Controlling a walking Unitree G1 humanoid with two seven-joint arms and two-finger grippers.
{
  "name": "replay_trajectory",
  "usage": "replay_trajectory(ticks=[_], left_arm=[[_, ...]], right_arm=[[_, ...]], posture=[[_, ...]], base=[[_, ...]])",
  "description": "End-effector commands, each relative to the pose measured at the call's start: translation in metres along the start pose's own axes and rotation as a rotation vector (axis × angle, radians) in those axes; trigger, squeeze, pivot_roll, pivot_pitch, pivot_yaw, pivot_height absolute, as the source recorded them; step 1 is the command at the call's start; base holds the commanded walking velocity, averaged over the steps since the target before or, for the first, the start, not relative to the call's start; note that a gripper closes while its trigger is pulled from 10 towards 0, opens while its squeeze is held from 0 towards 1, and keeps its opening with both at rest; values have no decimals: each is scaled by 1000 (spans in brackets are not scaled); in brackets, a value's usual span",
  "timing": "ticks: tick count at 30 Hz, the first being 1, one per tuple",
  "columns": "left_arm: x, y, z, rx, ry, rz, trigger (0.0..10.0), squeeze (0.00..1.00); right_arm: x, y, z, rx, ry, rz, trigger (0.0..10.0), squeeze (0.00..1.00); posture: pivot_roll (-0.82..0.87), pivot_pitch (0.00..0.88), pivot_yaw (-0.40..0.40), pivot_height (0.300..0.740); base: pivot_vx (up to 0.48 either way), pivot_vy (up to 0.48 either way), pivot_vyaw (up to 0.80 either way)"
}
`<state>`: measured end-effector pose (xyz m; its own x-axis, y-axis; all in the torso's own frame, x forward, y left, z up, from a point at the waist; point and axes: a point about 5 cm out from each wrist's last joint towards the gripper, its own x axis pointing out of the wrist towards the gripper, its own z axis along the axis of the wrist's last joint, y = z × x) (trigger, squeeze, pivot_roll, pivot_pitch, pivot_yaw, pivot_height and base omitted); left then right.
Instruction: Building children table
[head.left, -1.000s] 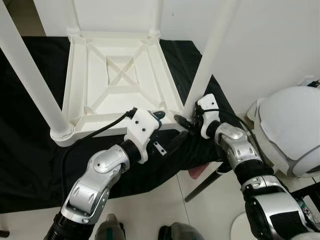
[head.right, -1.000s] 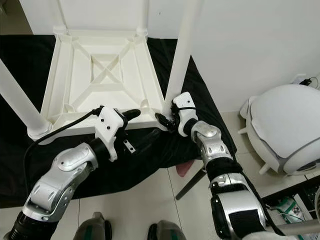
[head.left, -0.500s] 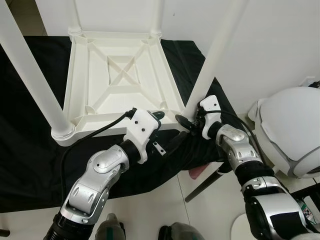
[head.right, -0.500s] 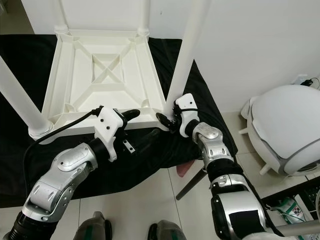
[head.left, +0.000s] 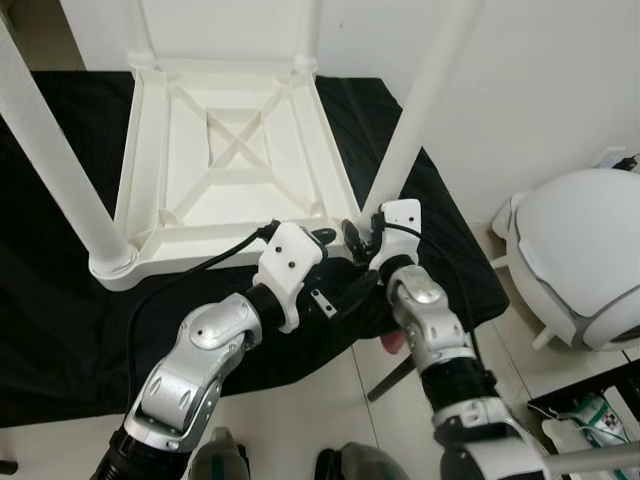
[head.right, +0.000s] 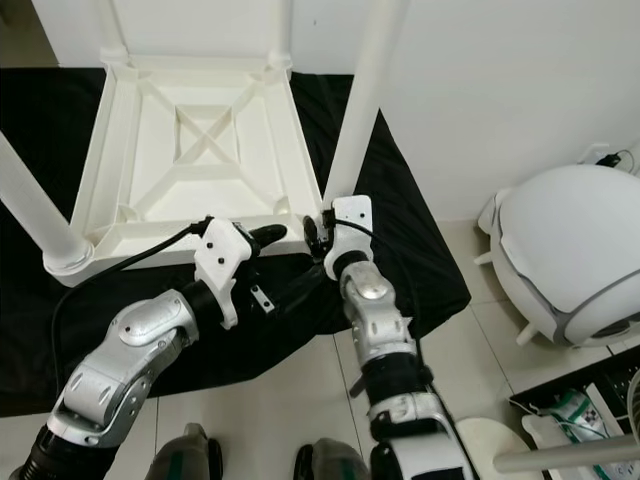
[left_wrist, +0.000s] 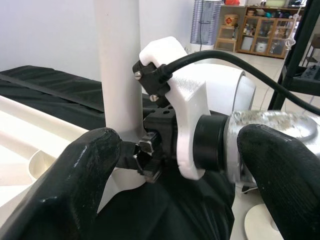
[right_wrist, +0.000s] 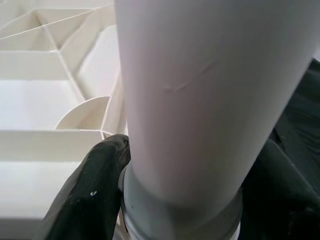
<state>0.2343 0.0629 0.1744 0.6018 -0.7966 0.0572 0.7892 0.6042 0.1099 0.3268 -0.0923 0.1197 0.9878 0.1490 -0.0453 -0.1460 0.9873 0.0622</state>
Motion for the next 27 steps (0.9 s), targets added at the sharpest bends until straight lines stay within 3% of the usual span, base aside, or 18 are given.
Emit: replay_trajectory(ticks=[1,8,9,10,11,12,13,19,22,23,26,27], left_arm=[[1,-3,1,-7,-5,-2,10000,0],[1,-4,1,-11,-4,-9,10000,0],[1,-5,1,-9,-2,-8,10000,0],[1,-5,1,-9,-2,-8,10000,0],[1,-4,1,-8,-3,-6,10000,0],[1,-4,1,-7,-4,-4,10000,0],[1,-4,1,-6,-4,-3,10000,0],[0,-3,1,-4,-4,-3,10000,0],[0,-2,1,2,-4,-7,10000,0],[1,-1,1,3,-4,-10,10000,0],[2,-1,1,5,-5,-13,10000,0],[2,0,1,7,-5,-17,10000,0]], right_arm=[[0,-7,13,63,-52,-73,0,0],[-3,-7,17,76,-41,-61,0,0],[-4,-5,18,76,-33,-33,1843,0],[-4,-5,18,76,-33,-33,1843,0],[-6,-7,20,71,-40,-23,10000,604],[-7,-9,21,66,-45,-19,10000,604],[-10,-12,23,64,-55,2,10000,1000],[-18,-27,28,54,-73,69,10000,1000],[-25,-36,25,29,1,215,10000,1000],[-27,-40,23,-11,22,314,10000,0],[-29,-42,23,-51,25,389,10000,0],[-32,-43,23,-115,28,508,10000,0]], posture=[[19,19,-83,740],[21,12,-86,740],[21,11,-86,740],[21,11,-86,740],[26,6,-90,740],[26,6,-90,740],[26,0,-91,740],[23,0,-91,740],[16,0,-85,740],[11,0,-78,740],[9,0,-74,740],[6,0,-70,740]], base=[[0,0,0],[0,0,0],[0,0,0],[0,0,0],[0,0,0],[0,0,0],[0,0,0],[0,0,0],[0,0,0],[0,0,0],[0,0,0],[0,0,0]])
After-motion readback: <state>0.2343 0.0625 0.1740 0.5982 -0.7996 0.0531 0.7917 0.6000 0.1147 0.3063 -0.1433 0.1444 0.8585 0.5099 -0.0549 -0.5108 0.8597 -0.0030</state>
